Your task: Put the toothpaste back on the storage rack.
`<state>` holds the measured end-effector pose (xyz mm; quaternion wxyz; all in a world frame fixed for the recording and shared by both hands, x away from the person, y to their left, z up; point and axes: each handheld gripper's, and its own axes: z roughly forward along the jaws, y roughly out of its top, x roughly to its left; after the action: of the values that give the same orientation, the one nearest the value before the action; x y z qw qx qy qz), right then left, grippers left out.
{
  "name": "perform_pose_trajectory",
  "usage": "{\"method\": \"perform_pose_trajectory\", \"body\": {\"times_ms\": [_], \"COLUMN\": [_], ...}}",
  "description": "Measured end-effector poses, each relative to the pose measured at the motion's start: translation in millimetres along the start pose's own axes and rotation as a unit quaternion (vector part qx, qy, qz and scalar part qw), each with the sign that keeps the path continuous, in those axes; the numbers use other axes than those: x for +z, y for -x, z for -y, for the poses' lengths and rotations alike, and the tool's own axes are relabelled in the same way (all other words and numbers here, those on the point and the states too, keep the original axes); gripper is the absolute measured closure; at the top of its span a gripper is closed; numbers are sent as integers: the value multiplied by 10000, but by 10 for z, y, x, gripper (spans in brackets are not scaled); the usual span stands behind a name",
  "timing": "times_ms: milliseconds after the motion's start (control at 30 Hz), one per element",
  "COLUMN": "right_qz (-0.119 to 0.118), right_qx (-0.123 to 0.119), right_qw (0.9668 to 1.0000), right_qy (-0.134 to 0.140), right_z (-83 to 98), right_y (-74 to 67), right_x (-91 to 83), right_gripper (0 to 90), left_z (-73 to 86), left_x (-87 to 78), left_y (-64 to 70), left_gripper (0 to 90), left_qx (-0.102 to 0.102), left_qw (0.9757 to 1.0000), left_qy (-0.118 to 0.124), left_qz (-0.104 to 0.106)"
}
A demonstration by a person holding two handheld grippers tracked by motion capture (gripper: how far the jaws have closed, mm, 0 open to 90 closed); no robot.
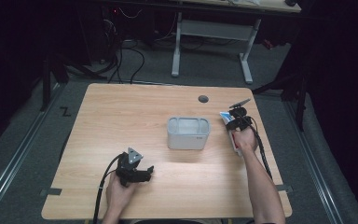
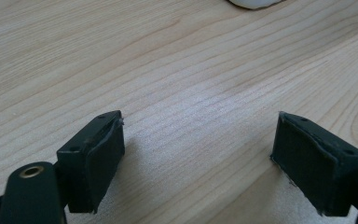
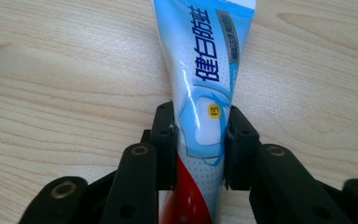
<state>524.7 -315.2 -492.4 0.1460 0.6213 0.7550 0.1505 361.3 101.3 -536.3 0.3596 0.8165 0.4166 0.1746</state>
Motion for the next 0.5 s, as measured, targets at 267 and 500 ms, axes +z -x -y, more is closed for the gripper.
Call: {"method": "perform_pose_trajectory", "body": {"times_ms": [267,500], "right_qz": [-274,-457], "right_qx": [-249,-439], "right_qw": [9993,9977], "right_qy": [11,222], "right_z": [37,55], "right_y": [-60,-129], "right_x": [-101,-299], "right_gripper": [710,710], "left_z": [1,5], "left_x": [-1,-6], "left_y": [0,-9], "left_gripper": [171,170], "left_qx": [-7,-48], "left_qw": [10000,10000], "left_qy": [1,1], "left_qz": [-6,-17]}}
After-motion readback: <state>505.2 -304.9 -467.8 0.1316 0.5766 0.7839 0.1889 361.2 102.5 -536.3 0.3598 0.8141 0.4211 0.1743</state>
